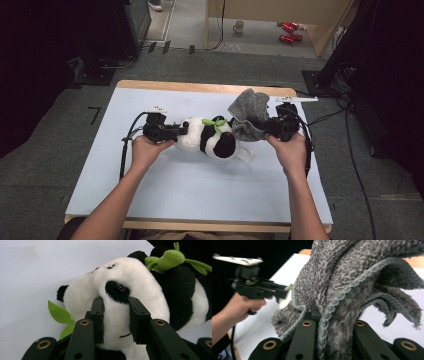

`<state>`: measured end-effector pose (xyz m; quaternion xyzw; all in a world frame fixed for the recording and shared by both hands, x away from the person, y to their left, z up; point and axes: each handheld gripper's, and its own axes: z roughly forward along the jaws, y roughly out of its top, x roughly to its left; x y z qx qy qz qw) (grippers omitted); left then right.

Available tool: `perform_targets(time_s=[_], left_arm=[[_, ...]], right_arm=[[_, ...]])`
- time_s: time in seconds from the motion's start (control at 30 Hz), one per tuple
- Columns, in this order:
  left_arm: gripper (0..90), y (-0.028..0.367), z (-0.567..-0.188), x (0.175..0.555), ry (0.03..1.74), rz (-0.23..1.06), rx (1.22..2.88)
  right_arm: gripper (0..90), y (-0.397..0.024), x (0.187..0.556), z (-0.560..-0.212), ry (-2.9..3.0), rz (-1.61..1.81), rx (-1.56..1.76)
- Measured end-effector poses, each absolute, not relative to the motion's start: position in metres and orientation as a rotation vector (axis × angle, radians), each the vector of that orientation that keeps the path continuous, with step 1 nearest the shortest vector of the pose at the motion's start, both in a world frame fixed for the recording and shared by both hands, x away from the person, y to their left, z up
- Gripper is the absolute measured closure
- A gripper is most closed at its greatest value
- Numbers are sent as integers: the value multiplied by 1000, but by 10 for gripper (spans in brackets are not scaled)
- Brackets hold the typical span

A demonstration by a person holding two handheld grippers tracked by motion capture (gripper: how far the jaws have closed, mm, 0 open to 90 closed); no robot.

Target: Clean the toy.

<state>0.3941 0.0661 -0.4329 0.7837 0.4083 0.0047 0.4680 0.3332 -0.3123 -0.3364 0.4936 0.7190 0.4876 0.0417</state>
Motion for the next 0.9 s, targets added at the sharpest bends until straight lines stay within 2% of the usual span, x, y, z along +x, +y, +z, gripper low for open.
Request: perform_targets(time_s=[0.27,0.47,0.9], left_arm=[[688,65,-432,394,1017,24,1914],[688,64,-433,394,1012,41,1921],[681,65,-435,398,997,16,1912]], right_arm=[[808,-280,331,-332,2281,1535,1425],[814,-248,333,-356,2423,1405,1402],[816,-287,329,-380,2370,1421,1544]])
